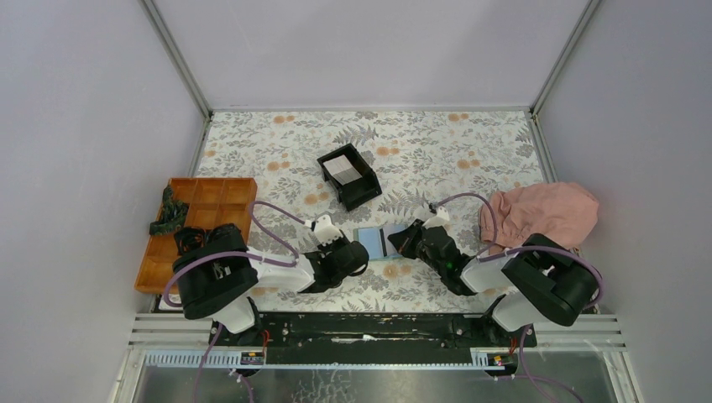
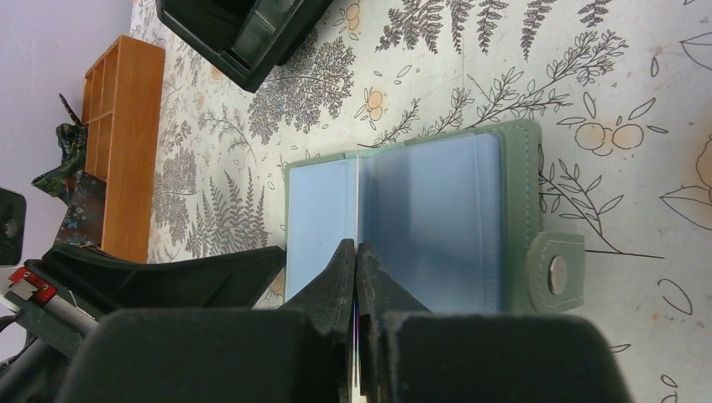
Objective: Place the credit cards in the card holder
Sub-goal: Insert the credit card into the card holder.
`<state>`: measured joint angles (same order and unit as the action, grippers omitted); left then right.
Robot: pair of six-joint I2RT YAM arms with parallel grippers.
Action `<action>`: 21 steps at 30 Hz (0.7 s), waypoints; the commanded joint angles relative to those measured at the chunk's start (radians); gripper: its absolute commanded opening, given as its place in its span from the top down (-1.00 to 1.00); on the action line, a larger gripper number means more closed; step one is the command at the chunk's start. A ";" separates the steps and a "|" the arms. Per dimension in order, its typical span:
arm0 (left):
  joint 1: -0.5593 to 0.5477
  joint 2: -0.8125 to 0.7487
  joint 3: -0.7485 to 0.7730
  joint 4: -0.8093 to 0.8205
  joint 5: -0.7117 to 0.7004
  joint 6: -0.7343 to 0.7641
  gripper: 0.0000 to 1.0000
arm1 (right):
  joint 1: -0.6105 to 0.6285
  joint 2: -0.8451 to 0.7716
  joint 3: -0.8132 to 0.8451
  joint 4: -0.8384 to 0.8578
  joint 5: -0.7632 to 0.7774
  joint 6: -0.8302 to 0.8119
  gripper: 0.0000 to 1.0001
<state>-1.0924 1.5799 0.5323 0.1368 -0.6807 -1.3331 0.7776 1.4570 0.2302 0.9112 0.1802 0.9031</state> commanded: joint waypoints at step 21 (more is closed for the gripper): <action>-0.017 0.089 -0.059 -0.217 0.167 0.023 0.76 | -0.017 0.143 -0.035 0.210 -0.034 0.038 1.00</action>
<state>-1.0924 1.5837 0.5323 0.1375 -0.6807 -1.3331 0.7692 1.5772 0.2131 1.0645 0.1543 0.9325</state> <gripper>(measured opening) 0.120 0.014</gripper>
